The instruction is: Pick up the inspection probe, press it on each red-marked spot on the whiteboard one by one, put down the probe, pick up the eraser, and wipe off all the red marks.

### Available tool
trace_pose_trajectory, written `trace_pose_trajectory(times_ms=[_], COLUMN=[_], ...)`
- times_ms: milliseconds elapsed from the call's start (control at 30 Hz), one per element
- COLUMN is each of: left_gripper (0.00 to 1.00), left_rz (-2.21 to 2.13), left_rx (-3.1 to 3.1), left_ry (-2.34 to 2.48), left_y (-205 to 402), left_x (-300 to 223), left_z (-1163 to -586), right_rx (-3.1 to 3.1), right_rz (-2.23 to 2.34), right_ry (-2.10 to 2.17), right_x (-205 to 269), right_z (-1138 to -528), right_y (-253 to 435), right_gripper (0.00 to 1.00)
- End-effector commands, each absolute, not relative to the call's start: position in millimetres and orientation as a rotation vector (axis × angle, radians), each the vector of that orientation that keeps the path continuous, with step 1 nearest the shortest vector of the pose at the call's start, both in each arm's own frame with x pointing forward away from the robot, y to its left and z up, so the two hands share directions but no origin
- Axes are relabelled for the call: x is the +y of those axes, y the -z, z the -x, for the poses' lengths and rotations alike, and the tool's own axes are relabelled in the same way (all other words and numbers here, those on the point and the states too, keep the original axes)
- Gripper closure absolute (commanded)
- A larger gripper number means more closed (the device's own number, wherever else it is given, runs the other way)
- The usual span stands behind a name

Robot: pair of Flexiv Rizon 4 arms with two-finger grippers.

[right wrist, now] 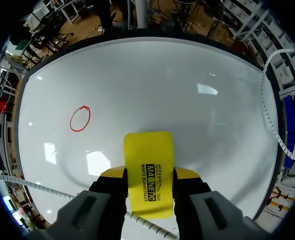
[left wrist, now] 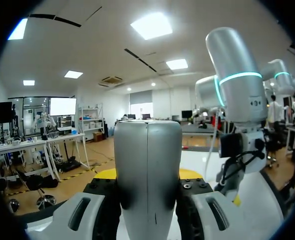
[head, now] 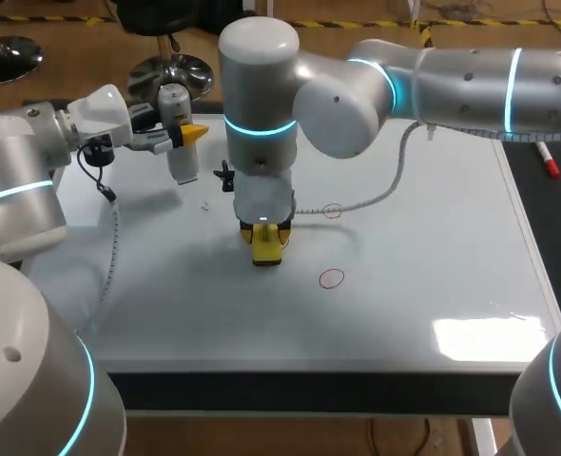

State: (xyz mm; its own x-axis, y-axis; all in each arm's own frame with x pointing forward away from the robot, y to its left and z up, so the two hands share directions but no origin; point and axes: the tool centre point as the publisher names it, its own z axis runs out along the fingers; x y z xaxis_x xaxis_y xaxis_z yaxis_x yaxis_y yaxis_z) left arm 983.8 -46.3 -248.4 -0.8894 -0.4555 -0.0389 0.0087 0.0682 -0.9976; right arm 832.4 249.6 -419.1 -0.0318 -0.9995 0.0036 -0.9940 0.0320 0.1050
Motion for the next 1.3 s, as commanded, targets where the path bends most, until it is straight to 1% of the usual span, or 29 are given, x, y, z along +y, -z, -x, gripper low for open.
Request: trace_pose_trajectory(times_ms=[33, 633, 1300], left_gripper=[1.00, 1.00, 1.00], left_rz=[0.448, 0.448, 0.448], left_rx=[2.010, 2.010, 2.010], left_ry=[1.880, 1.880, 1.880], left_y=[247, 247, 247], left_x=[-47, -47, -47], left_z=[-984, -984, -984], right_rx=[-2.191, -2.168, -2.212], right_rz=[-2.131, -2.116, -2.027], right_ry=[0.112, 0.149, 0.123], right_x=[252, 248, 207], right_z=[-835, -839, -836], right_y=[423, 439, 454], right_gripper=[1.00, 1.00, 1.00])
